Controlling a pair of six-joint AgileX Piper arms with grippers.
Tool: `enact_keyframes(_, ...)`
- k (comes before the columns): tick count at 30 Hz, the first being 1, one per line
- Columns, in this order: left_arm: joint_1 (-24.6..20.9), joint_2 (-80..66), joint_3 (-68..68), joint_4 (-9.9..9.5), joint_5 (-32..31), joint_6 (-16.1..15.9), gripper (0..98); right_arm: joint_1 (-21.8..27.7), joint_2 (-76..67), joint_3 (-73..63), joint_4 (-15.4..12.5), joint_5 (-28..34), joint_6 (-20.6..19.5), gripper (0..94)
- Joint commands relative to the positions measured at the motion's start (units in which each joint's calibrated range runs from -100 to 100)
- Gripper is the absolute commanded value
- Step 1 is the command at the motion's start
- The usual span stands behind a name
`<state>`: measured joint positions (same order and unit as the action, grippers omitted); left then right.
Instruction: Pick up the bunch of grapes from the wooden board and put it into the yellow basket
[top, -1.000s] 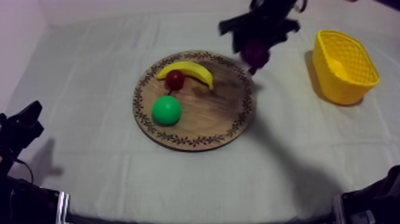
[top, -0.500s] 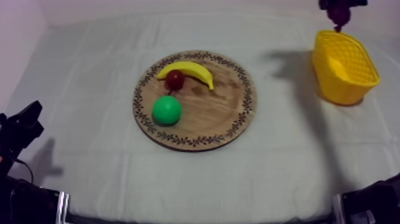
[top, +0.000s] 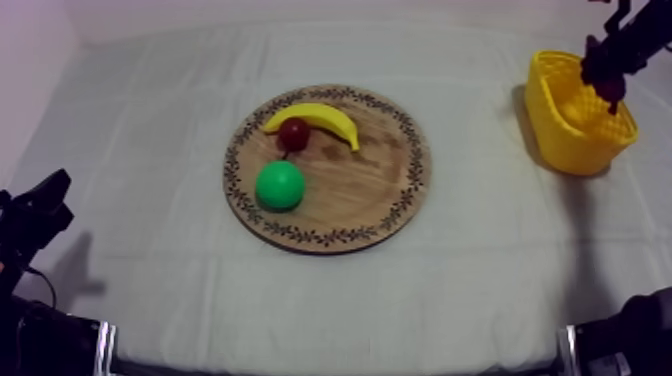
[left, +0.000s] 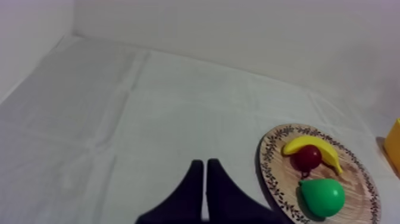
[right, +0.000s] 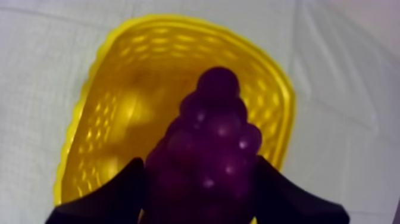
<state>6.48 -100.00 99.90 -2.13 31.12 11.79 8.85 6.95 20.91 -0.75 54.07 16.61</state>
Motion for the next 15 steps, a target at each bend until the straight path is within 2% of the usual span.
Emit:
enact_keyframes(1, -0.01, 0.0, -0.01, 0.0, 0.0, 0.01, 0.1, 0.19, 3.02, -0.47, -0.27, 0.66, -0.13, 37.8)
enact_keyframes(5, -0.01, 0.0, -0.01, 0.0, 0.0, 0.01, 0.1, 0.62, 8.08, -3.32, -0.72, 3.45, -0.86, 48.0)
enact_keyframes(9, -0.01, 0.0, -0.01, 0.0, 0.0, 0.01, 0.1, 0.88, 12.65, -7.86, -1.05, 7.29, -1.84, 70.4)
enact_keyframes(11, -0.01, 0.0, -0.01, 0.0, 0.0, 0.01, 0.1, 0.96, 14.24, -10.1, -1.21, 8.87, -2.27, 78.3)
enact_keyframes(15, -0.01, 0.0, -0.01, 0.0, 0.0, 0.01, 0.1, 0.97, 15.03, -12.16, -1.6, 9.5, -2.92, 81.9)
